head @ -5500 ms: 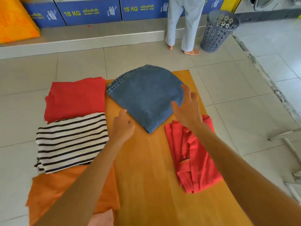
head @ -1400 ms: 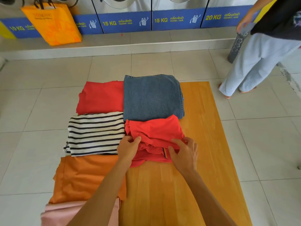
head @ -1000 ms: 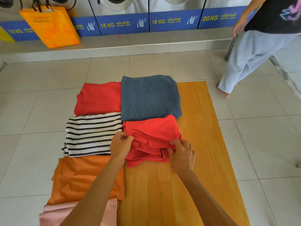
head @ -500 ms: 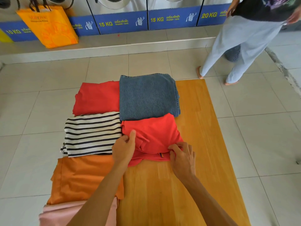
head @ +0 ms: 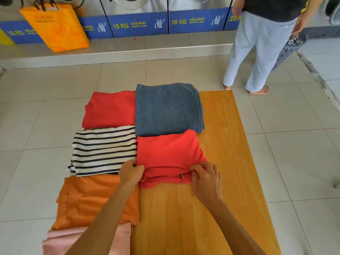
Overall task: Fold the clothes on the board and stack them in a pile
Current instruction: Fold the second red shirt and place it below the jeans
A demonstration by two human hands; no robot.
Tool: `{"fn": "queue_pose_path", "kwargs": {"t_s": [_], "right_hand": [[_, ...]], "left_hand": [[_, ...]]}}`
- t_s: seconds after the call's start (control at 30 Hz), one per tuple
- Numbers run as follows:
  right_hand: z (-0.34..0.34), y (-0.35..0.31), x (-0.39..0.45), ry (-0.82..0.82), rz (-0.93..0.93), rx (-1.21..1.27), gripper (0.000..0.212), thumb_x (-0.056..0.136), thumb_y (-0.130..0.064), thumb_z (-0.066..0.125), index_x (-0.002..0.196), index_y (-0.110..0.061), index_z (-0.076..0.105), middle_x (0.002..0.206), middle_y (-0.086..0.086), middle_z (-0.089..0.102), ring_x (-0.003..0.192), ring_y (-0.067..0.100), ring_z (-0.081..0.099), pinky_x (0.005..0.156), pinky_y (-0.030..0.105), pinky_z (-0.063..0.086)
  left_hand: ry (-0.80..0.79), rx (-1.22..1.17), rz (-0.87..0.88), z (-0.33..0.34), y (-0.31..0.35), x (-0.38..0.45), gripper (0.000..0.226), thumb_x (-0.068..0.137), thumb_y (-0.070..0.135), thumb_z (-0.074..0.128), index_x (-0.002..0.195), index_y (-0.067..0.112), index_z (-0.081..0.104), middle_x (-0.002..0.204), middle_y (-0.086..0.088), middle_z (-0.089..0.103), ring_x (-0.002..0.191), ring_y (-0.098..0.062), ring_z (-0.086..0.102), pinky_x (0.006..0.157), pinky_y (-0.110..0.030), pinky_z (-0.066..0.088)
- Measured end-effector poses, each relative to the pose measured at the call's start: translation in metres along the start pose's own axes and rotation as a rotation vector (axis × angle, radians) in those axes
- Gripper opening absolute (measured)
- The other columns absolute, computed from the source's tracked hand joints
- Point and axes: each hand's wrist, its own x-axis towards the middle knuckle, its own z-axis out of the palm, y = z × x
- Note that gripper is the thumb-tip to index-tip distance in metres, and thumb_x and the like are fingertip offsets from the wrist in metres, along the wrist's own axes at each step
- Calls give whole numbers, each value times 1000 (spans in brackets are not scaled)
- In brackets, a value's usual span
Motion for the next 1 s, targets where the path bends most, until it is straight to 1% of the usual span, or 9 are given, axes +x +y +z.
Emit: {"fn": "queue_pose_path", "kwargs": {"t_s": [0.1,0.17,0.27,0.33,0.47,0.63,0.77,0.87,1.0], "right_hand": [[-2,0,-4,40,5,28,15,83,-17,70,93,-29,72,107,-5,63,102,24,54,78,40,46],[-3,1,-8,56,-7,38,16,81,-17,72,91,-29,72,106,-6,63,101,23,54,77,39,46],[-3,2,-15,29,-26,8,20,81,-18,72,96,-30,72,109,-7,62,104,22,52,78,41,47],[-2,2,-17,-7,-35,-35,25,81,-18,71,104,-30,71,114,-5,61,109,24,50,81,43,47],[-5,-2,-17,-40,-20,-57,27,82,-18,68,108,-26,68,117,1,60,111,27,50,84,45,47],[-17,-6,-31,32,-16,81,26,84,-12,70,109,-19,71,114,4,63,108,28,52,86,47,49],[-27,-20,-51,132,-59,214,29,83,-8,72,108,-22,69,108,-3,64,103,19,50,83,38,49],[-25,-41,-70,91,-78,267,28,85,-8,70,106,-25,69,108,-8,63,102,14,50,83,31,46],[-11,-75,-96,15,-145,329,23,87,-5,68,104,-20,70,107,-4,63,105,17,55,88,28,43]], "left_hand": [[63,54,65,3,-3,-2,18,80,13,59,95,21,65,75,5,68,63,-10,64,49,-21,44],[101,72,111,4,-4,-5,18,81,13,59,97,21,61,79,9,64,65,-2,57,50,-16,36],[119,102,192,5,-10,-11,25,84,9,60,104,22,57,81,17,58,67,2,55,51,-10,34],[121,139,251,6,-14,-16,28,85,8,60,109,22,56,85,13,61,70,-2,59,53,-13,40],[134,174,306,7,-20,-27,29,86,9,61,112,20,56,96,4,64,83,-17,64,70,-34,56],[137,100,376,-12,-41,-47,23,86,8,63,97,28,56,88,10,64,80,-9,63,69,-27,53],[143,40,379,-40,-67,-63,25,88,9,63,101,30,59,94,14,63,86,0,59,69,-16,45],[163,-3,368,-63,-92,-75,24,90,8,63,106,26,60,97,11,64,87,0,59,70,-11,42],[210,-27,355,-97,-127,-88,19,94,13,62,109,22,60,99,8,63,84,-1,57,68,-9,40]]}}
